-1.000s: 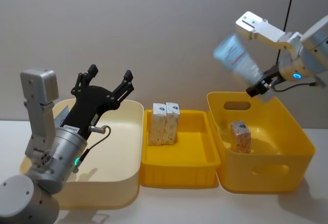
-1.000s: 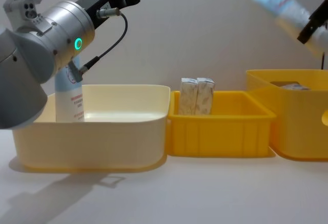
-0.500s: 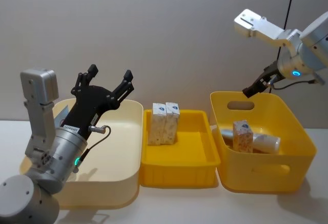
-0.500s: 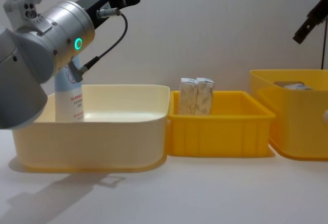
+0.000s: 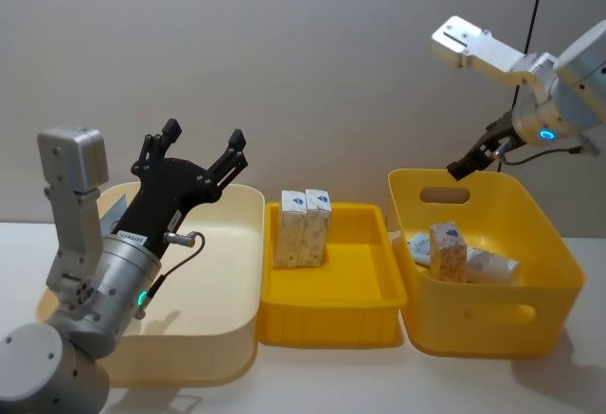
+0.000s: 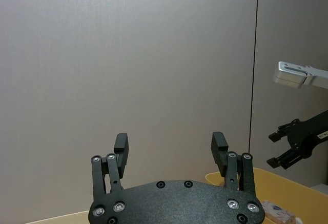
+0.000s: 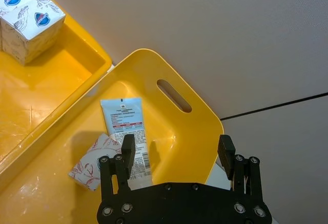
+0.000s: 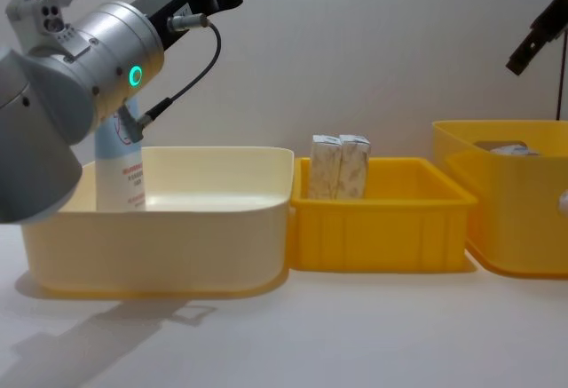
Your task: Bimanual collaborative sorting of washing and personal care products
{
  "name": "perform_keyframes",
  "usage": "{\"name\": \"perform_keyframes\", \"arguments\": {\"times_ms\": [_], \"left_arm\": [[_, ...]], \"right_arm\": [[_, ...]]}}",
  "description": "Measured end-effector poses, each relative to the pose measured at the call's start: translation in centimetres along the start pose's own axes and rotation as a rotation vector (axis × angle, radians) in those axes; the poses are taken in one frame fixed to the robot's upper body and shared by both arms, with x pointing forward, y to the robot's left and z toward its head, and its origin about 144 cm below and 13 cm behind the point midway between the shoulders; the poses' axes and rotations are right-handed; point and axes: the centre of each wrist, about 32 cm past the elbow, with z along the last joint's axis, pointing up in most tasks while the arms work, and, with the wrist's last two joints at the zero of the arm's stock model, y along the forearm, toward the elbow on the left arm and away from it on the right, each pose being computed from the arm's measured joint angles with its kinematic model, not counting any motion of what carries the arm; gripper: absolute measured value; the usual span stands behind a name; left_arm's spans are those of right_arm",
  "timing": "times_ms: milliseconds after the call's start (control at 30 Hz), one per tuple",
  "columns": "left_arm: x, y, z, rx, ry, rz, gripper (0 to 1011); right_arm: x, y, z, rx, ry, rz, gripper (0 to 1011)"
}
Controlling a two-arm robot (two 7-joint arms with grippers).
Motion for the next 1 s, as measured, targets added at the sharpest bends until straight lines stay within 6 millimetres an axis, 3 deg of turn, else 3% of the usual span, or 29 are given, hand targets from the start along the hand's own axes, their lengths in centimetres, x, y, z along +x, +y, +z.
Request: {"name": "perform_keyframes", "arguments": {"times_ms": [1000], "left_arm": [[0.0,0.0,0.0,0.0,0.0,0.0,1002]], "right_arm": [[0.03,-0.03,0.04,0.001,0.0,0.001,1001]]}}
